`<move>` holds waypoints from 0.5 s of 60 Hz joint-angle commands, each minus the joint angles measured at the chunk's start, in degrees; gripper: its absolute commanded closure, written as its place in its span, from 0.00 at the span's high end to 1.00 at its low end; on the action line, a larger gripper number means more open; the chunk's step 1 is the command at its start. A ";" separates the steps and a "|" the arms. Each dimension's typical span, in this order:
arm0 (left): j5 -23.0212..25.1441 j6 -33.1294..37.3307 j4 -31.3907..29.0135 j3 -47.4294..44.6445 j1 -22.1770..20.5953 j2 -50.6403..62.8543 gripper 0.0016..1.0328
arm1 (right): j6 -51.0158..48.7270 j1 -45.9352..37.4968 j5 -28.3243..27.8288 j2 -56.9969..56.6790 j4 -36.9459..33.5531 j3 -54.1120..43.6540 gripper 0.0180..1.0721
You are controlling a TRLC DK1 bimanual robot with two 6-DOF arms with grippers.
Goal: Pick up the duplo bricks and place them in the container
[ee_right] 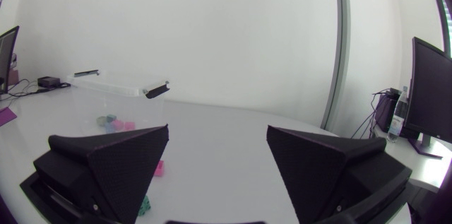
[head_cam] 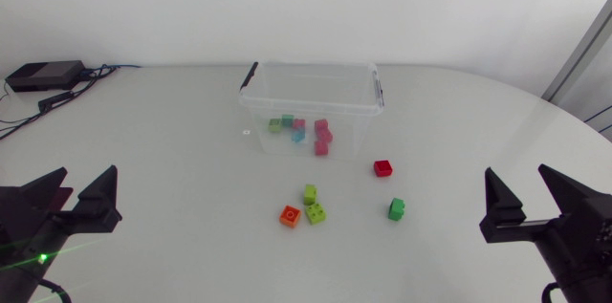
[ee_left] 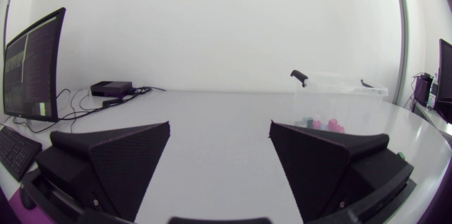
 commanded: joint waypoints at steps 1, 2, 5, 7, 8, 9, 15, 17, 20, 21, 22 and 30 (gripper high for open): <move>0.01 -0.56 -0.28 4.65 0.12 5.50 0.95 | 0.84 0.84 0.06 1.46 0.19 1.01 0.95; 0.01 -0.56 -0.37 5.18 0.12 6.30 0.95 | 0.84 0.93 0.06 1.90 0.19 1.27 0.95; 0.01 -0.65 -0.98 6.94 -0.32 8.67 0.95 | 0.84 1.11 0.06 4.10 0.89 2.15 0.95; 0.01 -0.82 -1.24 7.99 -0.93 9.90 0.95 | 0.84 1.11 0.06 5.86 1.51 2.85 0.95; 0.01 -0.82 -1.42 8.43 -1.37 10.43 0.95 | 0.84 1.11 0.06 6.82 1.77 3.11 0.95; 0.01 -0.82 -1.60 8.96 -1.99 11.13 0.95 | 0.84 1.11 0.06 8.05 2.03 3.64 0.95; 0.01 0.06 -2.48 12.56 -6.30 16.05 0.94 | 0.84 1.20 -0.30 16.23 3.62 6.89 0.95; 0.01 0.06 -3.79 14.58 -7.26 18.95 0.94 | 0.84 1.37 -0.91 19.57 4.05 8.12 0.95; 0.01 0.14 -5.46 17.57 -8.41 23.26 0.93 | 0.84 1.46 -2.23 24.67 3.97 10.32 0.95; 0.01 0.14 -6.17 18.54 -9.02 24.75 0.93 | 0.84 1.46 -2.41 26.07 3.97 10.94 0.95; 0.01 0.14 -6.78 19.33 -9.46 25.98 0.93 | 0.84 1.46 -2.41 27.92 3.79 11.82 0.95; 0.01 2.34 -11.26 25.48 -12.18 36.27 0.91 | 1.19 1.46 -2.58 36.44 3.35 15.33 0.95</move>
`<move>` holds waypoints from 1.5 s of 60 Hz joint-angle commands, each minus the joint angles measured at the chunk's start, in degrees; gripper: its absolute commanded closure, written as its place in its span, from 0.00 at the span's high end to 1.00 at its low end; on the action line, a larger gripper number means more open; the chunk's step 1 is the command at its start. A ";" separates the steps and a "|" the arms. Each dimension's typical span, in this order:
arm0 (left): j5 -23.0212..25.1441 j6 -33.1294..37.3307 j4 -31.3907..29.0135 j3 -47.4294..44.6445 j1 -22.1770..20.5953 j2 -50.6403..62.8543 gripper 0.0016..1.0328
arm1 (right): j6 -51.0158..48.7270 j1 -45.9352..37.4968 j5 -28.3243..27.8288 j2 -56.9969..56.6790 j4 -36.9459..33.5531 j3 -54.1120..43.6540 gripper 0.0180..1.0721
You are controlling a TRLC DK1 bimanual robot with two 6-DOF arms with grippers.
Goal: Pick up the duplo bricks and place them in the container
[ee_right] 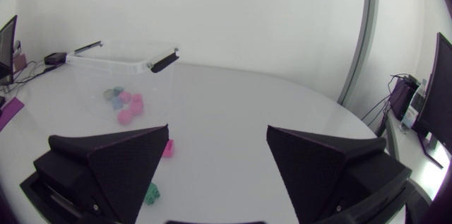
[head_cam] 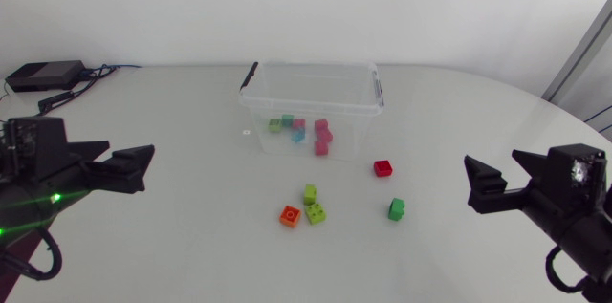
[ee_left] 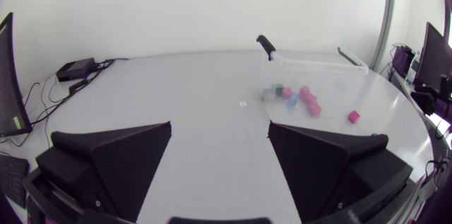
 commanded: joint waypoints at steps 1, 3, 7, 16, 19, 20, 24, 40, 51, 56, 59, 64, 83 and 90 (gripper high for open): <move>0.01 2.41 -1.93 4.61 -1.17 7.49 0.91 | 1.19 0.45 -0.86 5.34 -0.04 2.72 0.95; 0.01 3.02 -2.99 6.19 -1.43 10.83 0.91 | 1.19 0.45 -1.74 6.93 -0.92 3.43 0.95; 0.10 5.57 -6.59 10.50 -2.40 18.83 0.92 | 1.19 0.37 -4.11 10.27 -2.85 5.18 0.95; 0.19 15.07 -10.19 15.16 -5.83 28.76 0.92 | 1.19 -1.13 -10.08 16.51 -7.07 8.70 0.95; 0.27 17.09 -11.78 16.74 -7.23 32.10 0.92 | 1.11 -2.45 -12.99 18.44 -7.95 9.31 0.95; 0.27 17.88 -12.13 17.18 -7.67 33.15 0.92 | 1.11 -2.53 -13.51 19.06 -8.30 9.49 0.95; 0.27 20.43 -12.83 18.06 -9.78 36.41 0.92 | 0.84 -2.01 -14.83 21.60 -9.71 10.02 0.95; 9.94 20.43 -22.85 29.48 -15.41 50.38 0.88 | -2.50 -1.30 -19.05 23.01 -13.66 12.21 0.95; 11.52 16.82 -23.99 35.20 -17.96 55.83 0.88 | -8.91 2.65 -14.74 26.00 -19.55 15.38 0.95; 11.52 14.89 -24.08 36.78 -19.89 58.29 0.88 | -11.37 5.20 -14.04 28.99 -22.45 17.05 0.95; 11.52 13.66 -24.08 37.48 -21.21 59.52 0.88 | -12.78 5.64 -14.22 30.57 -22.80 17.40 0.95; 11.52 11.20 -23.99 38.80 -23.32 61.19 0.85 | -17.53 5.82 -14.74 30.39 -22.36 16.87 0.95; 4.76 3.99 -24.61 41.96 -29.82 66.20 0.84 | -22.19 7.40 -14.57 28.28 -22.98 16.17 0.95; 2.65 1.71 -24.61 41.61 -31.05 67.78 0.84 | -22.36 8.54 -14.48 28.37 -22.89 15.82 0.95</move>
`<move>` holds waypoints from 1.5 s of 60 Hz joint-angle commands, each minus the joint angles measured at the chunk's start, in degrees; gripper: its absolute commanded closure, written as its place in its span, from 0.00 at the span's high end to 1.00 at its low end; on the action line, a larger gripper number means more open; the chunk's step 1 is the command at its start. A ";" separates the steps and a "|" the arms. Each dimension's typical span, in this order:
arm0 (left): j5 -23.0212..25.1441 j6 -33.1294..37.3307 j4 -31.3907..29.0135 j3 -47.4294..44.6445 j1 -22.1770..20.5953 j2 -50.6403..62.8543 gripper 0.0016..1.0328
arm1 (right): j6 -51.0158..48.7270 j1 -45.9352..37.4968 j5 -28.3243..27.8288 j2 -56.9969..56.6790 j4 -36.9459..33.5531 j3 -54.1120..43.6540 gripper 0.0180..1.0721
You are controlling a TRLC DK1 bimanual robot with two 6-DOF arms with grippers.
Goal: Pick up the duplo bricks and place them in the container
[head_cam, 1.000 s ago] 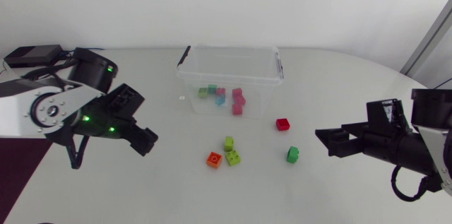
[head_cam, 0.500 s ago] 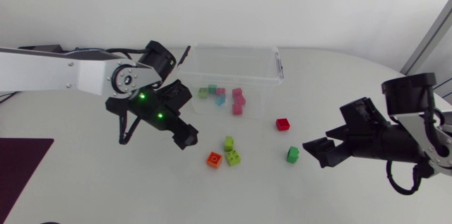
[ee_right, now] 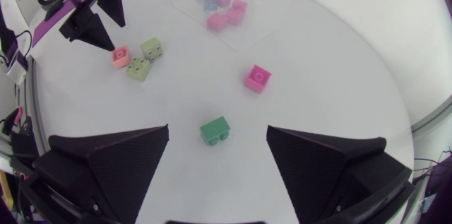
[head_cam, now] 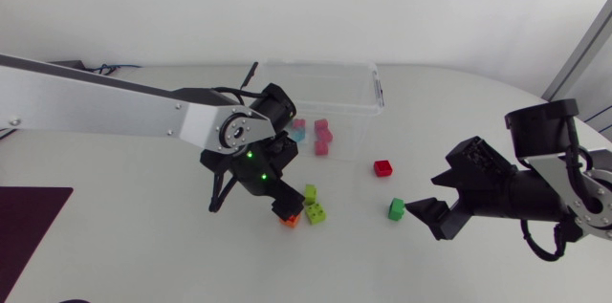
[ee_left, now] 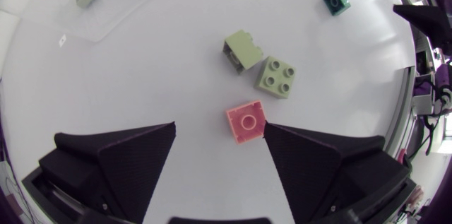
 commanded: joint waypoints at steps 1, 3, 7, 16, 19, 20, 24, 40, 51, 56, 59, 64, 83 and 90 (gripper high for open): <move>-0.81 -2.60 -0.76 0.94 -0.74 1.88 0.84 | -1.53 0.98 0.03 -0.11 -0.53 -0.49 0.95; -0.89 -2.86 -0.85 0.94 -1.00 2.06 0.84 | -1.88 1.07 -0.05 -0.02 -0.53 -0.58 0.95; -0.81 -3.83 -0.85 1.20 -1.35 2.41 0.84 | -1.88 1.59 0.03 0.33 -0.09 -0.75 0.95; -0.81 -4.01 -0.85 1.73 -2.32 2.68 0.84 | -1.80 2.21 0.03 1.04 0.44 -1.19 0.95; -0.81 -4.01 -0.85 1.73 -2.58 2.85 0.84 | -1.80 2.47 0.12 1.04 0.52 -1.37 0.95; -0.81 -4.01 -0.85 1.73 -2.67 2.85 0.84 | -1.88 2.65 0.12 1.04 0.52 -1.37 0.95; -0.81 -4.01 -0.85 1.73 -3.02 3.47 0.84 | -2.76 3.26 0.12 1.30 0.61 -1.63 0.95; -0.81 -4.62 -0.85 3.49 -3.72 6.81 0.77 | -9.53 3.70 0.47 12.37 3.43 0.13 0.95; -0.81 -5.59 -1.29 4.54 -4.08 7.77 0.74 | -15.51 1.15 0.39 17.91 4.13 2.85 0.95; -0.81 -5.94 -3.75 6.12 -4.25 8.92 0.73 | -17.00 0.01 0.12 19.76 3.78 4.61 0.95; -0.81 -6.29 -4.72 7.00 -4.16 9.79 0.66 | -17.70 -0.34 0.03 20.64 3.60 5.23 0.95; -0.72 -6.38 -7.27 8.58 -4.16 11.29 0.60 | -18.23 -0.25 -0.05 21.87 3.43 5.84 0.95; 0.86 -4.89 -8.85 8.23 -3.28 10.50 0.38 | -20.96 0.54 -0.05 28.46 2.63 9.18 0.95; 0.86 -3.13 -9.99 7.79 -2.49 7.69 0.38 | -21.13 0.54 -0.05 31.80 2.28 10.85 0.88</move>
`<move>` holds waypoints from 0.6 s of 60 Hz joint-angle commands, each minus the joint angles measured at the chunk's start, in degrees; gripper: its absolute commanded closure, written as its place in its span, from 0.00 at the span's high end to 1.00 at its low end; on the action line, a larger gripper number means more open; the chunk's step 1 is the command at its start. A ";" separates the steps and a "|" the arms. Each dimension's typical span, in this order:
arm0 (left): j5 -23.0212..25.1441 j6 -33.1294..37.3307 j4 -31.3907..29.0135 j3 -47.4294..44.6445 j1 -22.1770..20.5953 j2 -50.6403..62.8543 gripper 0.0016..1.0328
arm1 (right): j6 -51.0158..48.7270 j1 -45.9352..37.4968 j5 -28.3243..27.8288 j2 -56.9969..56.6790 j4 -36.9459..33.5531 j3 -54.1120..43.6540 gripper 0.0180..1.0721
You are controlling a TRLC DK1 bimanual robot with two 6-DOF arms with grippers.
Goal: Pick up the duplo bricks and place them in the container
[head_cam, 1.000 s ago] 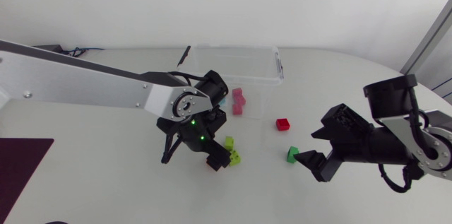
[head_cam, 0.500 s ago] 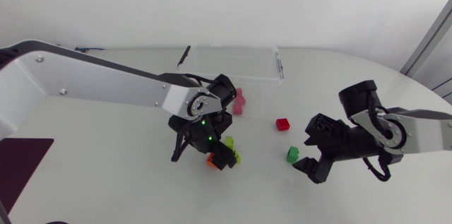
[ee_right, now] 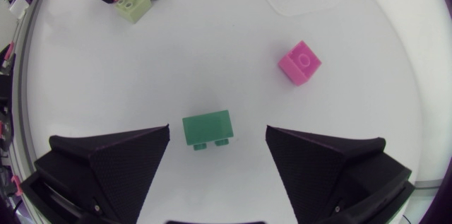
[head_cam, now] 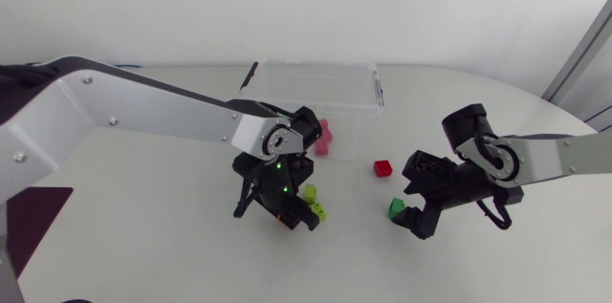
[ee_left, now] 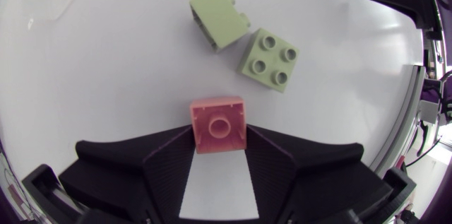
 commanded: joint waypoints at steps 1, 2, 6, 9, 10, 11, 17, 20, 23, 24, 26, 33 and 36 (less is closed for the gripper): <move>0.21 1.92 -1.69 -0.27 1.00 -3.64 0.38 | -1.63 0.50 -0.08 3.06 -0.76 1.89 0.86; 0.21 2.28 -1.78 -0.36 1.18 -4.26 0.38 | -1.72 0.50 -0.08 3.41 -0.84 1.98 0.86; 0.21 3.42 -2.57 -0.63 2.06 -8.12 0.38 | -1.90 0.67 -0.08 4.73 -1.37 2.68 0.72; 0.21 3.86 -3.01 -0.36 2.67 -9.97 0.38 | -1.90 1.02 -0.16 5.26 -1.46 2.68 0.60; 0.21 4.21 -3.09 -0.19 3.11 -11.29 0.38 | -1.90 1.02 -0.16 5.43 -1.46 2.68 0.55; 0.21 4.39 -3.09 -0.10 3.38 -11.99 0.38 | -1.90 1.11 -0.16 5.61 -1.46 2.68 0.50; 0.21 5.53 -3.09 1.75 5.66 -15.60 0.38 | -1.81 1.02 -0.87 6.13 -1.28 2.77 0.33; 0.21 5.88 -3.01 3.15 6.98 -16.65 0.38 | -1.63 1.02 -1.75 6.05 -1.46 2.77 0.29; 0.74 6.32 -2.74 4.65 8.30 -17.70 0.38 | -1.55 0.94 -1.92 5.61 -2.25 2.95 0.27; 1.26 6.32 -2.48 5.09 8.74 -18.06 0.38 | -1.55 0.94 -2.01 5.43 -2.69 3.03 0.26; 1.79 6.32 -1.69 5.97 9.62 -18.76 0.39 | -1.55 1.02 -2.01 4.82 -3.48 3.03 0.26; 3.37 6.49 2.80 8.43 11.81 -21.13 0.39 | -1.11 1.11 -2.10 1.12 -5.59 3.30 0.23; 3.64 6.58 4.82 9.13 12.52 -21.75 0.40 | -0.84 1.11 -2.10 -0.46 -6.56 3.56 0.22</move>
